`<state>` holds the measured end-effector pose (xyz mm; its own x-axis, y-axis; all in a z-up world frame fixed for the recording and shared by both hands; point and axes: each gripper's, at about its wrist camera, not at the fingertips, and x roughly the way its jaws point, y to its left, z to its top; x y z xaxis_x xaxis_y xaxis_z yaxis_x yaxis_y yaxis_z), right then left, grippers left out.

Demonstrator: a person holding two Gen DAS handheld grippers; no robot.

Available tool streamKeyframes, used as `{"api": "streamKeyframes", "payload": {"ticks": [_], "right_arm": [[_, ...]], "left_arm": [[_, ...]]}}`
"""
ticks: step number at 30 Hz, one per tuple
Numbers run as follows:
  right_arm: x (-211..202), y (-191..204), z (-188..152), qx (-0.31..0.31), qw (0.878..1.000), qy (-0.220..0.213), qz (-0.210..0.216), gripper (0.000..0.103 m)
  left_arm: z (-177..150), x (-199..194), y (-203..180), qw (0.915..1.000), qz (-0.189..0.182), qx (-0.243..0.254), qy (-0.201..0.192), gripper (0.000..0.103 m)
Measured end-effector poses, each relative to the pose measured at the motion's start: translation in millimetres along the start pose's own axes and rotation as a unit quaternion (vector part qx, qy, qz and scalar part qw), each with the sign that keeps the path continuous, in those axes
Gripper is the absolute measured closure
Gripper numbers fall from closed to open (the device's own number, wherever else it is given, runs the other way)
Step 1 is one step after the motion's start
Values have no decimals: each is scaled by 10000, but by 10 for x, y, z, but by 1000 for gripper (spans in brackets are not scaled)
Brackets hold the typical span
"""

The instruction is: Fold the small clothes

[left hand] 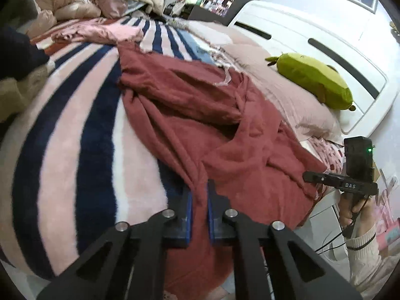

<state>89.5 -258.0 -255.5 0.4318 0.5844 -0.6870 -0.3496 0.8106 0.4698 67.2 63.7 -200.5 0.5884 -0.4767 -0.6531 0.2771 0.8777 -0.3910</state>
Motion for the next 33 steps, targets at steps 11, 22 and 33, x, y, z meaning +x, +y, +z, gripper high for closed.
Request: {"api": "streamKeyframes", "payload": {"ticks": [11, 22, 33], "right_arm": [[-309, 255, 2, 80, 9914, -668, 1119, 98], [-676, 719, 103, -214, 9821, -1084, 1525, 99], [92, 134, 1386, 147, 9969, -761, 100, 99]], "left_arm": [[53, -646, -95, 9967, -347, 57, -727, 99], [203, -1246, -199, 9897, -352, 272, -1362, 99], [1400, 159, 453, 9936, 969, 148, -566, 98]]}}
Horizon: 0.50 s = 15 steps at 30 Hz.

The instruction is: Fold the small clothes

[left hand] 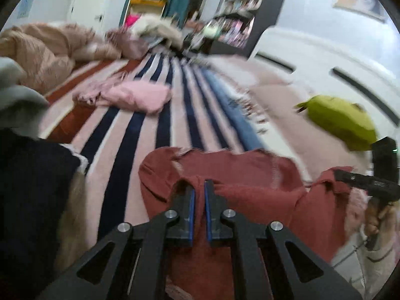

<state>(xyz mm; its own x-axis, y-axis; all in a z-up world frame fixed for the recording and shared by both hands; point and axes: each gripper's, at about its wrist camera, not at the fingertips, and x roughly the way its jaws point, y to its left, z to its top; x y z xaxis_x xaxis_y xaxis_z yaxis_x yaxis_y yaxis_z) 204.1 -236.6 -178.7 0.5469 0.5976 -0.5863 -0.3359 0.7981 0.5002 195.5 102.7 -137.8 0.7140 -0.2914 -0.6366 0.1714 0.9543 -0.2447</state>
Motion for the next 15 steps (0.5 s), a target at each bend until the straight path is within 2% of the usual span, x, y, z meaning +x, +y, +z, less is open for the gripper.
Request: {"api": "streamKeyframes", "payload": {"ticks": [4, 6, 7, 8, 10, 13, 15], "right_arm": [[457, -249, 7, 62, 9976, 438, -536, 98], [592, -357, -53, 157, 9962, 683, -523, 95], [614, -384, -70, 198, 9956, 771, -500, 89], [608, -411, -93, 238, 9953, 830, -440, 79], [492, -432, -125, 303, 9960, 814, -223, 67], [173, -410, -194, 223, 9976, 657, -82, 44], [-23, -387, -299, 134, 9981, 606, -55, 41]], "left_arm": [[-38, 544, 74, 9981, 171, 92, 579, 94], [-127, 633, 73, 9971, 25, 62, 763, 74], [-153, 623, 67, 9970, -80, 72, 763, 61], [-186, 568, 52, 9973, -135, 117, 715, 48], [-206, 397, 33, 9978, -92, 180, 628, 35], [-261, -31, 59, 9984, -463, 73, 332, 26], [-365, -268, 97, 9981, -542, -3, 286, 24]]}}
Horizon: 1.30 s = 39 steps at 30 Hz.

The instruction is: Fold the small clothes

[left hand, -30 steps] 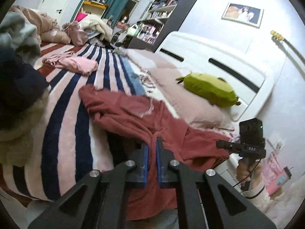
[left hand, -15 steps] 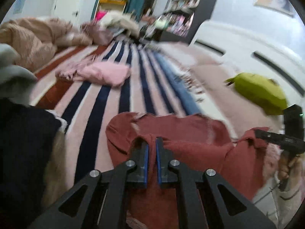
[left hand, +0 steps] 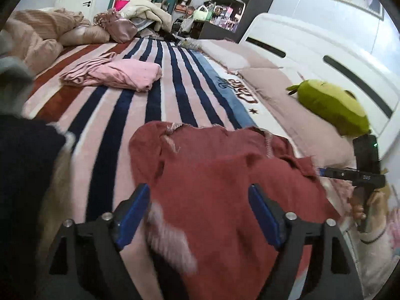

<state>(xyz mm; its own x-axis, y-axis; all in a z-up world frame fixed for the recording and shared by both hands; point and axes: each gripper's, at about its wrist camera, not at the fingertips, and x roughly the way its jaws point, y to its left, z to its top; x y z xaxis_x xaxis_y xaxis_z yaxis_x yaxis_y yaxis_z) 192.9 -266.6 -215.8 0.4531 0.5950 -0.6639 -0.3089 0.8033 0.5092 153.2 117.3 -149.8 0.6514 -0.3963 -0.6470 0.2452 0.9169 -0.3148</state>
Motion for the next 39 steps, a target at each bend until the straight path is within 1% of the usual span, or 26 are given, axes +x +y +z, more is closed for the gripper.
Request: {"api": "streamKeyframes", "payload": {"ticks": [3, 6, 8, 9, 10, 11, 13, 14, 15, 17, 18, 19, 20, 21, 22, 23, 24, 25, 27, 29, 31, 32, 33, 35, 37, 39], "right_arm": [[-190, -50, -258, -42, 9999, 147, 55, 41], [-215, -58, -564, -307, 9984, 446, -190, 41], [-195, -17, -743, -570, 9958, 505, -517, 41], [-220, 36, -824, -737, 9945, 368, -649, 41], [-247, 78, -878, -856, 9930, 262, -767, 43], [-242, 128, -923, -1025, 9898, 234, -957, 47], [-205, 255, -1015, -1467, 9772, 210, -1517, 53], [-181, 306, -1056, -1617, 9703, 208, -1784, 53], [-175, 329, -1088, -1639, 9663, 187, -1977, 53], [-187, 329, -1112, -1534, 9658, 128, -2085, 51], [-193, 332, -1123, -1457, 9670, 122, -2085, 50], [-202, 336, -1154, -1432, 9684, 115, -2041, 48], [-198, 351, -1175, -1427, 9701, 119, -1962, 50], [-184, 367, -1211, -1457, 9716, 147, -1860, 54], [-170, 402, -1249, -1538, 9707, 178, -1836, 68], [-166, 457, -1301, -1640, 9690, 202, -1837, 87], [-155, 500, -1323, -1683, 9703, 237, -1723, 97], [-144, 533, -1334, -1649, 9723, 214, -1643, 99], [-165, 590, -1344, -1654, 9747, -12, -1502, 100], [-218, 643, -1303, -1548, 9809, -218, -1160, 100], [-304, 686, -1189, -1404, 9865, -381, -756, 100], [-343, 718, -1114, -1392, 9871, -479, -627, 100], [-392, 758, -1027, -1391, 9873, -572, -511, 100], [-471, 856, -740, -1380, 9867, -799, -314, 100], [-536, 920, -414, -1367, 9854, -997, -167, 100], [-536, 934, 21, -1272, 9847, -1153, -285, 100]], "left_arm": [[-294, -168, -37, 9997, -33, 33, 255, 24], [-626, -187, -82, 9983, -80, 62, 580, 24], [-840, -159, -95, 9972, -143, -62, 733, 25], [-895, -144, -112, 9969, -147, -79, 764, 28], [-957, -145, -148, 9972, -65, -25, 747, 36], [-996, -148, -200, 9974, 78, 76, 707, 40], [-1045, -151, -316, 9970, 233, 288, 682, 44], [-1061, -152, -359, 9969, 237, 329, 675, 46], [-1088, -146, -419, 9967, 193, 377, 690, 46], [-1144, -109, -517, 9955, 236, 536, 748, 46], [-1153, -69, -547, 9946, 323, 618, 773, 46], [-1170, -44, -570, 9938, 415, 677, 777, 49], [-1176, -31, -581, 9933, 516, 697, 764, 58], [-1184, -14, -595, 9927, 650, 691, 748, 63], [-1183, -16, -601, 9920, 762, 708, 721, 71], [-1180, -27, -609, 9916, 806, 730, 701, 84], [-1188, -46, -599, 9922, 758, 706, 699, 91], [-1197, -57, -586, 9930, 672, 654, 712, 99], [-1198, -93, -584, 9942, 504, 600, 732, 99], [-1136, -175, -580, 9958, 300, 547, 671, 100], [-1014, -345, -555, 9984, -112, 315, 452, 100], [-926, -426, -558, 9987, -249, 296, 323, 100], [-785, -542, -592, 9987, -293, 396, 123, 100], [-466, -707, -651, 9973, -224, 654, -266, 100], [-159, -766, -648, 9958, -59, 739, -544, 100], [214, -733, -574, 9940, 219, 678, -832, 100]]}}
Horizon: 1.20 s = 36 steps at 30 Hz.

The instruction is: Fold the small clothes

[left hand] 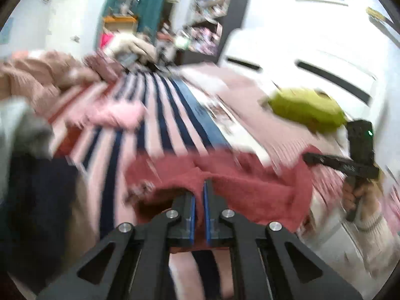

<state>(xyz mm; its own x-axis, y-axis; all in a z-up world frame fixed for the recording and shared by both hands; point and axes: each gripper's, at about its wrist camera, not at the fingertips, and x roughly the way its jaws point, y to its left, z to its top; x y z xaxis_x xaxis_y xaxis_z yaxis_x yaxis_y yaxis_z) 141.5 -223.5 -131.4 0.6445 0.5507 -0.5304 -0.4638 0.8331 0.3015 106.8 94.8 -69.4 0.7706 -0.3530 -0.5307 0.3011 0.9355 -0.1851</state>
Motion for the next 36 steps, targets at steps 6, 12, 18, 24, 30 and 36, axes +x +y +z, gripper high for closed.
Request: {"api": "streamKeyframes", "payload": {"ticks": [6, 12, 18, 24, 30, 36], "right_arm": [[759, -581, 841, 727, 9934, 178, -873, 97], [1051, -968, 736, 1281, 9866, 553, -848, 58], [879, -941, 76, 1202, 9839, 1297, -267, 50], [994, -696, -343, 902, 9864, 1371, 98, 66], [953, -531, -358, 672, 9910, 1156, 90, 99], [732, -459, -273, 541, 9925, 1039, 360, 101]], "left_arm": [[805, 845, 609, 9948, 809, -618, -11, 67], [605, 1074, 843, 9945, 354, -894, 408, 38], [-104, 1228, 653, 9911, 74, -437, 1252, 41], [-424, 1323, 505, 9905, -52, -414, 1311, 77], [-361, 1052, 426, 9959, -193, -297, 835, 101], [-450, 952, 462, 9943, -113, -68, 1055, 101]]}}
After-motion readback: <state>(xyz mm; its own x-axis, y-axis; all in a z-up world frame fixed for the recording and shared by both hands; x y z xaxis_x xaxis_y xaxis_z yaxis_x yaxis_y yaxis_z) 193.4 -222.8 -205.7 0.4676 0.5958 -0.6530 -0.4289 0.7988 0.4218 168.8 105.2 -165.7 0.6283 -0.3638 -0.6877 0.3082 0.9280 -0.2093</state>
